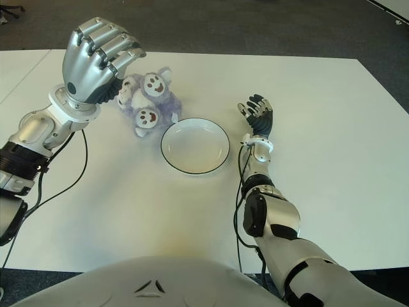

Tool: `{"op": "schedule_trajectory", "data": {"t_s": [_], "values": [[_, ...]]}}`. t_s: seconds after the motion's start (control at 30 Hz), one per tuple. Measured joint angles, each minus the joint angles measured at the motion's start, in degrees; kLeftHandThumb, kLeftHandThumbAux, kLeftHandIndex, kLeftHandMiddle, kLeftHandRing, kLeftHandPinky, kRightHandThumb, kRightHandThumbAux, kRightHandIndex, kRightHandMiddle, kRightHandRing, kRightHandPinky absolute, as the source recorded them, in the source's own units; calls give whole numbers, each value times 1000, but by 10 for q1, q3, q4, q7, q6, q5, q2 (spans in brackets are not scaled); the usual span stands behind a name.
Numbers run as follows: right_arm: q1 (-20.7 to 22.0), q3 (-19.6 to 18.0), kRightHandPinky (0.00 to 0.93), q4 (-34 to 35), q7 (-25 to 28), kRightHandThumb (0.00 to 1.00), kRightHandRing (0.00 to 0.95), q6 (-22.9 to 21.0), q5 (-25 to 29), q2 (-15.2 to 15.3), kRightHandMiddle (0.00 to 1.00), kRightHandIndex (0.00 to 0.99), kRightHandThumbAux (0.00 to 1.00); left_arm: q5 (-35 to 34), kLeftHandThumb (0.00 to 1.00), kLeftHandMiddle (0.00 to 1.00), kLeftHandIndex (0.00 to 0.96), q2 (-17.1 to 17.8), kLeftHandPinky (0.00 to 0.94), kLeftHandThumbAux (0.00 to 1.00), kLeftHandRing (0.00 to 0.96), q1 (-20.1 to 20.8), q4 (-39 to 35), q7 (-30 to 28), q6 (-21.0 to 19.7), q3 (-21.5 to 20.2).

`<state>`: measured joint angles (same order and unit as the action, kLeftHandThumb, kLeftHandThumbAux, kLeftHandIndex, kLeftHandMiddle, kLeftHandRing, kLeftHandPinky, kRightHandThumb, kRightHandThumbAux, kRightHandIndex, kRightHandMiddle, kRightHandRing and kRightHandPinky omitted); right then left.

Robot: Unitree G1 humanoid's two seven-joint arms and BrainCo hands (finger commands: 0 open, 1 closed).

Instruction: Put the doll into the plate.

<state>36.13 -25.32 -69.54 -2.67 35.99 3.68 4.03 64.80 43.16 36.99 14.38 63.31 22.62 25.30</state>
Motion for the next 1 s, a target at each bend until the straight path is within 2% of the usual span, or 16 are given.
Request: {"op": "schedule_trajectory", "data": {"t_s": [0.03, 0.07, 0.1, 0.13, 0.2, 0.23, 0.33, 0.4, 0.43, 0.63, 0.7, 0.73, 0.83, 0.9, 0.93, 1.0], "values": [[0, 0, 246, 0, 0, 189, 270, 0, 0, 0, 282, 254, 901, 3, 953, 455, 458, 0, 341, 659, 431, -1, 0, 0, -4, 0], [0, 0, 246, 0, 0, 189, 270, 0, 0, 0, 282, 254, 901, 6, 945, 452, 459, 0, 331, 659, 429, -3, -1, 0, -9, 0], [0, 0, 233, 0, 0, 180, 264, 0, 0, 0, 278, 250, 897, 8, 751, 345, 426, 0, 275, 692, 322, -5, -3, 0, -14, 0], [0, 0, 231, 0, 0, 177, 263, 0, 0, 0, 277, 250, 897, 11, 719, 326, 421, -1, 265, 697, 304, -7, -4, 0, -20, -1], [0, 0, 222, 0, 0, 171, 258, 0, 0, 0, 274, 248, 893, 13, 683, 282, 412, -1, 227, 705, 258, -14, -6, 0, -30, -3], [0, 0, 247, 0, 0, 172, 260, 0, 0, 0, 275, 251, 890, 15, 678, 246, 405, -1, 196, 708, 225, -19, -6, 0, -36, -3], [0, 0, 255, 0, 1, 177, 261, 0, 0, 0, 276, 252, 888, 18, 676, 231, 402, -3, 182, 709, 211, -28, 4, 1, -50, -4], [0, 0, 246, 0, 1, 179, 260, 0, 0, 0, 276, 252, 888, 20, 370, 202, 231, -3, 146, 529, 182, -32, 13, 3, -58, -4], [0, 0, 244, 0, 1, 180, 260, 0, 0, 0, 277, 251, 890, 21, 324, 186, 201, -3, 125, 501, 165, -33, 16, 5, -61, -4], [0, 0, 233, 0, 2, 190, 265, 0, 0, 0, 282, 250, 907, 21, 250, 157, 167, -3, 101, 439, 128, -41, 38, 26, -67, -15], [0, 0, 232, 0, 2, 194, 264, 0, 0, 0, 281, 249, 909, 20, 243, 154, 163, -3, 102, 423, 125, -41, 46, 37, -67, -21], [0, 0, 233, 0, 2, 193, 260, 0, 0, 0, 279, 248, 905, 19, 245, 143, 139, -3, 92, 375, 114, -41, 51, 42, -67, -23], [0, 0, 244, 0, 2, 189, 258, 0, 0, 0, 278, 250, 902, 13, 255, 122, 103, -3, 73, 325, 96, -39, 75, 62, -62, -27], [0, 0, 249, 0, 3, 188, 258, 0, 0, 0, 276, 248, 902, 8, 256, 84, 58, -3, 30, 291, 56, -39, 91, 69, -56, -27], [0, 0, 247, 0, 4, 190, 257, 0, 0, 0, 274, 245, 905, 4, 249, 33, 14, -3, 7, 260, 13, -39, 99, 69, -52, -27], [0, 0, 248, 0, 5, 199, 257, 0, 0, 0, 273, 243, 906, -2, 244, 6, 1, -3, 0, 231, 1, -39, 112, 68, -43, -27]]}}
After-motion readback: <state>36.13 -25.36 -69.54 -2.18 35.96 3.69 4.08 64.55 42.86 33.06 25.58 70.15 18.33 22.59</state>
